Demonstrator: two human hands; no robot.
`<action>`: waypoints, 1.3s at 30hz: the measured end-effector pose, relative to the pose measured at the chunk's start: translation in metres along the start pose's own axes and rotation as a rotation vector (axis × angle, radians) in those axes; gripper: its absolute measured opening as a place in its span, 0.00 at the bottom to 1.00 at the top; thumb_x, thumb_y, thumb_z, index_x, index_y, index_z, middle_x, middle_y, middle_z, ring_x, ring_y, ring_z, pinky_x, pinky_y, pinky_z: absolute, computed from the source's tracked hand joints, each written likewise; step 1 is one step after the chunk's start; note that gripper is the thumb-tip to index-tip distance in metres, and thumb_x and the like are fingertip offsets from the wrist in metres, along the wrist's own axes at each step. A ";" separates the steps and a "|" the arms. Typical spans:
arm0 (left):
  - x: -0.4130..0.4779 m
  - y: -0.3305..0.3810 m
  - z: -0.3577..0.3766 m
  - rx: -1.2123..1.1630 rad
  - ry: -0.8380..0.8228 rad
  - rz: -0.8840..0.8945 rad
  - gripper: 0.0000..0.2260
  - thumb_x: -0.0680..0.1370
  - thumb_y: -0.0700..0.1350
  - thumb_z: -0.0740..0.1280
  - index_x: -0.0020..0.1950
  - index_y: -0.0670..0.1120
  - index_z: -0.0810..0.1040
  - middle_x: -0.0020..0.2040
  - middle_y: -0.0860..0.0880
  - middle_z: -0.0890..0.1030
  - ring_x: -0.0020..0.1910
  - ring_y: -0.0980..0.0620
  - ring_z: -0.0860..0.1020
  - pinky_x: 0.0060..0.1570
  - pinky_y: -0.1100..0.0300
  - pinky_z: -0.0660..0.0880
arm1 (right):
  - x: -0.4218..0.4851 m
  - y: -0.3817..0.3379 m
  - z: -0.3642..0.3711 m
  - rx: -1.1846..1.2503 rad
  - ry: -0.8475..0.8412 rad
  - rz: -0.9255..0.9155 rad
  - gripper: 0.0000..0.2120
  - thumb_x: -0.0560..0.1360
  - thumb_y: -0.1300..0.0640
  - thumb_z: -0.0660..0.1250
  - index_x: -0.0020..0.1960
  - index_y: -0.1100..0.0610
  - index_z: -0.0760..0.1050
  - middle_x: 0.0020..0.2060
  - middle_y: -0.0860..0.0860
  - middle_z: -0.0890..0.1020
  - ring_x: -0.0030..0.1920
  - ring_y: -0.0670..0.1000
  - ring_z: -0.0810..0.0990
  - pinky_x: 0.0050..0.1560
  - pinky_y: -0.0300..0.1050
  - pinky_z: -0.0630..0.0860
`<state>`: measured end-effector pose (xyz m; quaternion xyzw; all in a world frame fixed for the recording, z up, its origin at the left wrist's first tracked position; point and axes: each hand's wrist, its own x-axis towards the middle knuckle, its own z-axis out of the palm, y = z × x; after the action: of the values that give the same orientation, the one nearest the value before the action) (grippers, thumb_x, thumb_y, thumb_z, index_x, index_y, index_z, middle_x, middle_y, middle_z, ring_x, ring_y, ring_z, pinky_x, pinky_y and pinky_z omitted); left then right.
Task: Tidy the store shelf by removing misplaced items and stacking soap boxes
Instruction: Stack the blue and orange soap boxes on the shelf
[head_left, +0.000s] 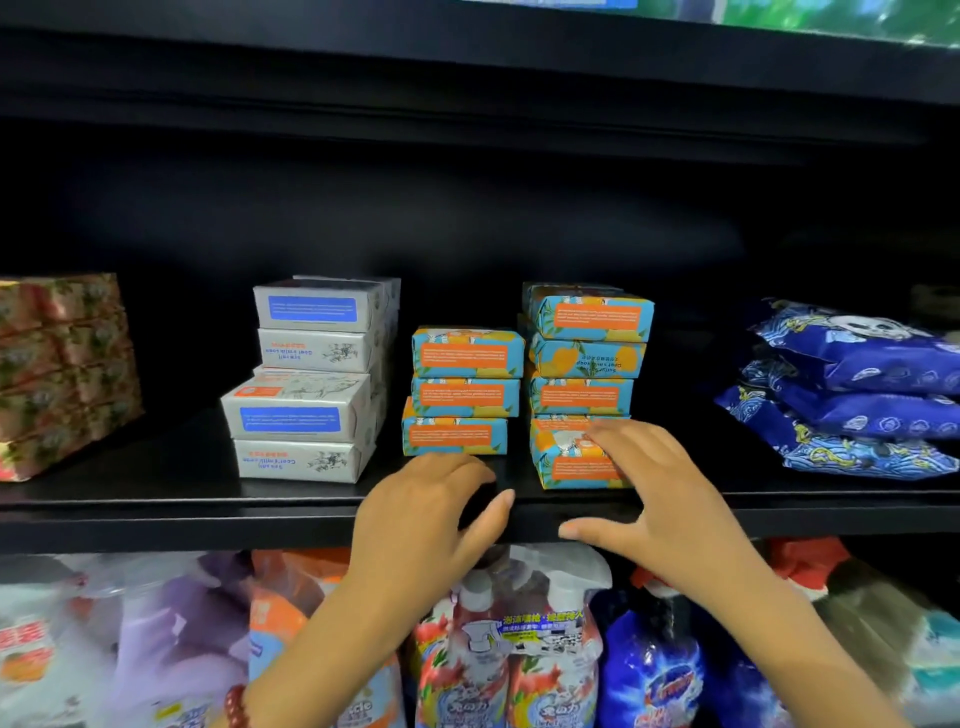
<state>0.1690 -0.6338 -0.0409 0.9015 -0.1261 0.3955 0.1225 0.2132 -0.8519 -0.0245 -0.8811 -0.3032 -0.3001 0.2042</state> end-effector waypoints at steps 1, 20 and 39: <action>0.000 0.001 0.000 0.000 0.006 0.000 0.17 0.76 0.59 0.58 0.44 0.51 0.82 0.41 0.57 0.82 0.41 0.55 0.81 0.31 0.61 0.76 | -0.002 0.000 0.002 -0.010 0.021 -0.016 0.41 0.60 0.30 0.66 0.66 0.52 0.70 0.60 0.39 0.69 0.62 0.37 0.61 0.59 0.37 0.62; 0.028 0.020 -0.036 -1.019 -0.129 -0.529 0.29 0.71 0.63 0.60 0.46 0.37 0.81 0.30 0.47 0.81 0.30 0.52 0.79 0.35 0.57 0.78 | -0.009 -0.029 -0.016 -0.074 0.526 -0.421 0.10 0.77 0.62 0.62 0.58 0.61 0.73 0.52 0.57 0.81 0.58 0.55 0.76 0.61 0.49 0.73; 0.013 0.025 -0.030 -1.172 -0.030 -0.163 0.16 0.71 0.47 0.71 0.56 0.48 0.75 0.54 0.52 0.82 0.55 0.53 0.80 0.50 0.65 0.76 | 0.002 -0.049 -0.033 0.513 0.167 0.086 0.28 0.66 0.51 0.74 0.65 0.48 0.72 0.58 0.41 0.75 0.59 0.36 0.73 0.53 0.25 0.69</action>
<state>0.1487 -0.6496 -0.0085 0.6958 -0.2555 0.2365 0.6282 0.1690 -0.8328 0.0099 -0.7848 -0.3138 -0.2764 0.4574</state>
